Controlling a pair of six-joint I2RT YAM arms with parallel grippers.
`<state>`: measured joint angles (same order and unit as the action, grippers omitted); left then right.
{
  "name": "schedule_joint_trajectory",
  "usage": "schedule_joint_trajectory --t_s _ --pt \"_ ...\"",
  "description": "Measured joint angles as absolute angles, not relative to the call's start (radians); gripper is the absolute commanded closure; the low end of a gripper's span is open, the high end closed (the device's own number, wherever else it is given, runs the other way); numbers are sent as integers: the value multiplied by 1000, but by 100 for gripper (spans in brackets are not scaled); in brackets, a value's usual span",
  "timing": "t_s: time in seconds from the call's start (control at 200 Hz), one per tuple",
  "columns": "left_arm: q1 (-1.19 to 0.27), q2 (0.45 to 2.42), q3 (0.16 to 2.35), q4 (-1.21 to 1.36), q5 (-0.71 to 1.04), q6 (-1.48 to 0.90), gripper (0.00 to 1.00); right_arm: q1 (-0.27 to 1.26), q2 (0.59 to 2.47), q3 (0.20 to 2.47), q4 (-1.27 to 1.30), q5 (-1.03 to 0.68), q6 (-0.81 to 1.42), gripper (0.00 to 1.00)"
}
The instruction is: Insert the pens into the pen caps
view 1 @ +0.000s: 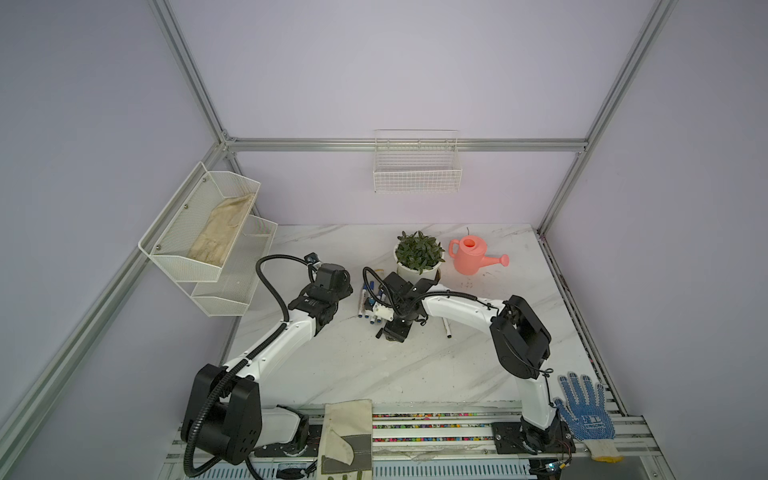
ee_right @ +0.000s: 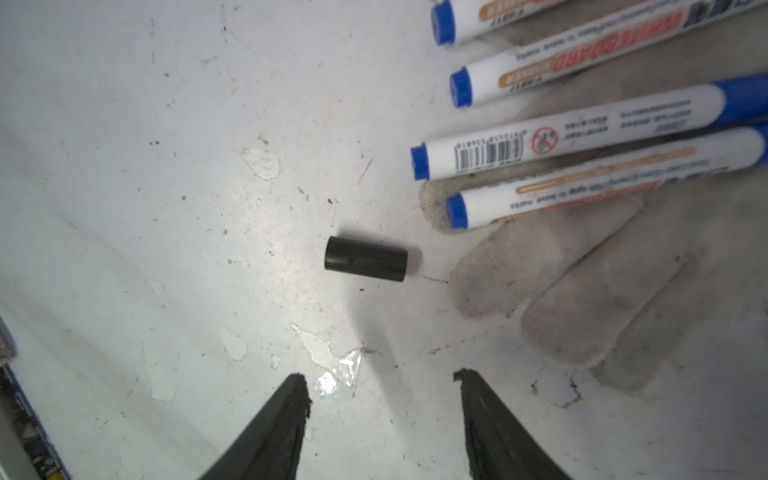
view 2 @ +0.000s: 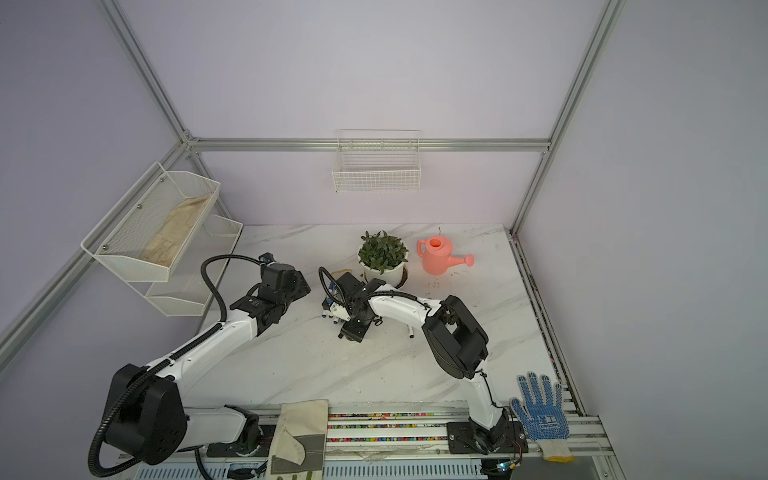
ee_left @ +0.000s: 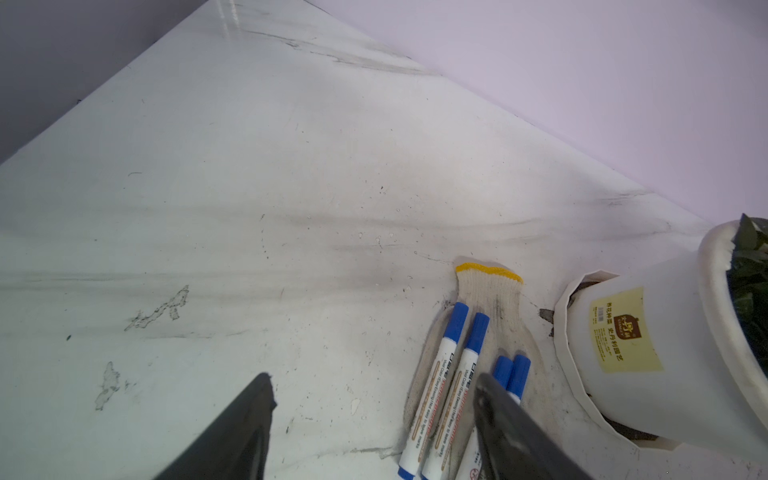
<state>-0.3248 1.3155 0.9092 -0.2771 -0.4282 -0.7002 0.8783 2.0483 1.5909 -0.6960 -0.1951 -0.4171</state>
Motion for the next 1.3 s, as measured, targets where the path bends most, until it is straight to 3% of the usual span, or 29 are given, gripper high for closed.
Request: schedule_joint_trajectory --t_s 0.855,1.075,1.3 --pt "-296 1284 904 -324 -435 -696 19 932 2177 1670 -635 -161 -337 40" --pt "-294 1279 896 -327 -434 -696 19 942 2189 1676 -625 -148 -312 49" --pt "-293 1269 889 -328 -434 -696 19 946 2190 1675 -620 -120 -292 64"
